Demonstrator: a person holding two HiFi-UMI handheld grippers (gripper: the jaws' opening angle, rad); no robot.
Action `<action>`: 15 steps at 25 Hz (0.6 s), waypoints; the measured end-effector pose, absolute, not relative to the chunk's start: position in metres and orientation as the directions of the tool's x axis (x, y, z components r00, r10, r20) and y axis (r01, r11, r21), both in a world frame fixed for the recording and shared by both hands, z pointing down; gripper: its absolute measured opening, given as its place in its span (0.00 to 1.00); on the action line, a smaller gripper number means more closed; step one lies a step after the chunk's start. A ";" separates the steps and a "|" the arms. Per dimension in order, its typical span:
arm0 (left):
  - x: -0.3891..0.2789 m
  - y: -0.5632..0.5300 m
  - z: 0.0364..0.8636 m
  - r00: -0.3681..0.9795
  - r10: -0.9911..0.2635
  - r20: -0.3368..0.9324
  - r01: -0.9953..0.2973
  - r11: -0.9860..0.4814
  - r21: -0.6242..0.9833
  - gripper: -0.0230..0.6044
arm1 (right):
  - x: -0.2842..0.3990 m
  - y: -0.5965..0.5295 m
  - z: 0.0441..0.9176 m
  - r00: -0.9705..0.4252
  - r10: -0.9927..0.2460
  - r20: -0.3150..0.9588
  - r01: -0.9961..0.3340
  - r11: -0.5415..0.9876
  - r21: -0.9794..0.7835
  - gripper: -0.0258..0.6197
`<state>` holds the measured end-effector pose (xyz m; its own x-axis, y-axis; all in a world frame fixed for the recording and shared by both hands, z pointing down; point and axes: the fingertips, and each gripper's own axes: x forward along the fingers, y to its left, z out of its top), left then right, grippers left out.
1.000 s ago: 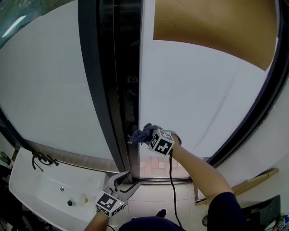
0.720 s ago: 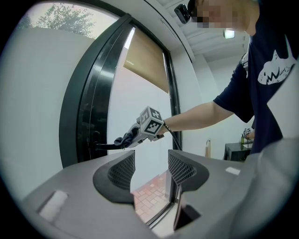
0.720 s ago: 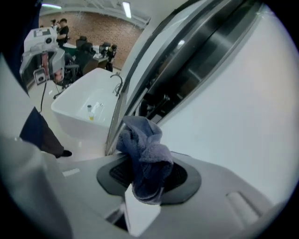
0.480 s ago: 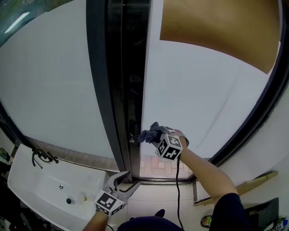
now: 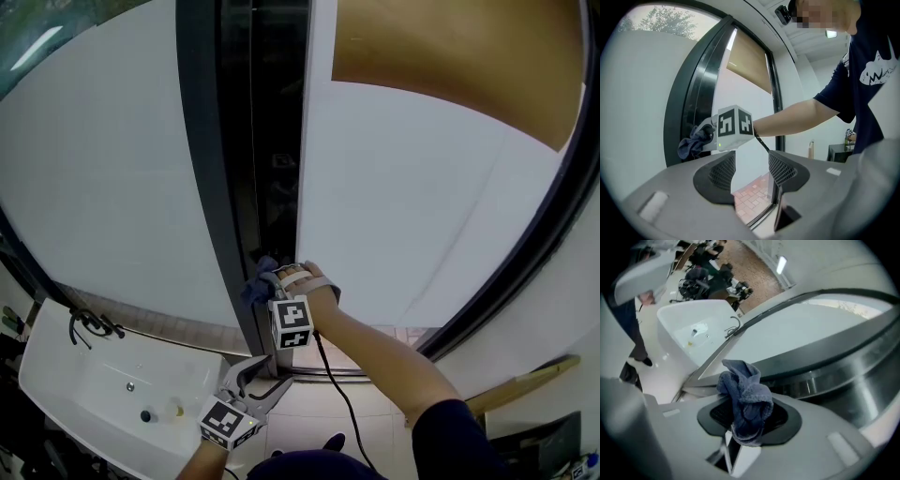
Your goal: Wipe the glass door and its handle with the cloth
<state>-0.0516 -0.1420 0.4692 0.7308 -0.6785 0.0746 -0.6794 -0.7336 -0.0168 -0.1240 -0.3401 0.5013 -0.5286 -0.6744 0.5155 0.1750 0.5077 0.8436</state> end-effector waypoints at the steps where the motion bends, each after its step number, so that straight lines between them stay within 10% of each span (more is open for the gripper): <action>1: -0.053 -0.142 0.470 0.729 -0.680 0.079 -0.682 -0.732 -0.011 0.38 | -0.124 -0.342 0.509 -0.509 -0.694 0.509 0.227 0.462 0.857 0.27; 15: -0.049 -0.149 0.470 0.741 -0.667 0.078 -0.668 -0.744 -0.013 0.38 | -0.065 -0.331 0.535 -0.481 -0.704 0.523 0.347 0.394 0.851 0.26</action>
